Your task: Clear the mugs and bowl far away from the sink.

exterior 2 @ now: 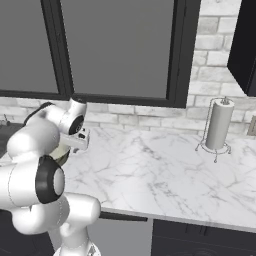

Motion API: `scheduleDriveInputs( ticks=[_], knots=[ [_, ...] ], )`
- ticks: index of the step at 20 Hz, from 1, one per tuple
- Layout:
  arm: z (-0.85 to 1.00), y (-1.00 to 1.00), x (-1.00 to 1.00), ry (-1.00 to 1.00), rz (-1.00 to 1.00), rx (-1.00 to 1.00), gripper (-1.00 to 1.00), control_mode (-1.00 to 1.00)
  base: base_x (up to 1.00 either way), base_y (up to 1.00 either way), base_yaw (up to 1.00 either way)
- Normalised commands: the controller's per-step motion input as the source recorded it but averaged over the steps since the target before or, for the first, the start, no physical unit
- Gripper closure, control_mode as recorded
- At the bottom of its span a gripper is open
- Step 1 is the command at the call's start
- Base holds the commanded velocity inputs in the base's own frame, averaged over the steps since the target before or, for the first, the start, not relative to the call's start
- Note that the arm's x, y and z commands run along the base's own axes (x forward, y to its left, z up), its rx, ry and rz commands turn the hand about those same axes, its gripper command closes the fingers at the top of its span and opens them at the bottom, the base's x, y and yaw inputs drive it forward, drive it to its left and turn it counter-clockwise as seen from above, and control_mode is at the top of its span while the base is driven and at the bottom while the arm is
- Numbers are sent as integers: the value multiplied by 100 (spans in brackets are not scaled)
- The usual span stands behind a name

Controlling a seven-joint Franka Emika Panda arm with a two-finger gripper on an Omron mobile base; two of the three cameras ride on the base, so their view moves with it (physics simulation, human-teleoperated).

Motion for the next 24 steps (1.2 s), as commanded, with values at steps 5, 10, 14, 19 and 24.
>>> scheduleDriveInputs(
  ticks=[5,10,14,19,24],
  knots=[
    [-28,2,19,0,1,0,-100,-100,0,0,0],
    [-26,7,21,0,1,0,-100,-100,0,0,0],
    [-19,15,21,0,0,0,-100,-100,0,0,0],
    [-25,16,18,0,0,0,-100,-100,0,0,0],
    [-26,25,10,0,0,0,100,-100,0,0,0]
  ],
)
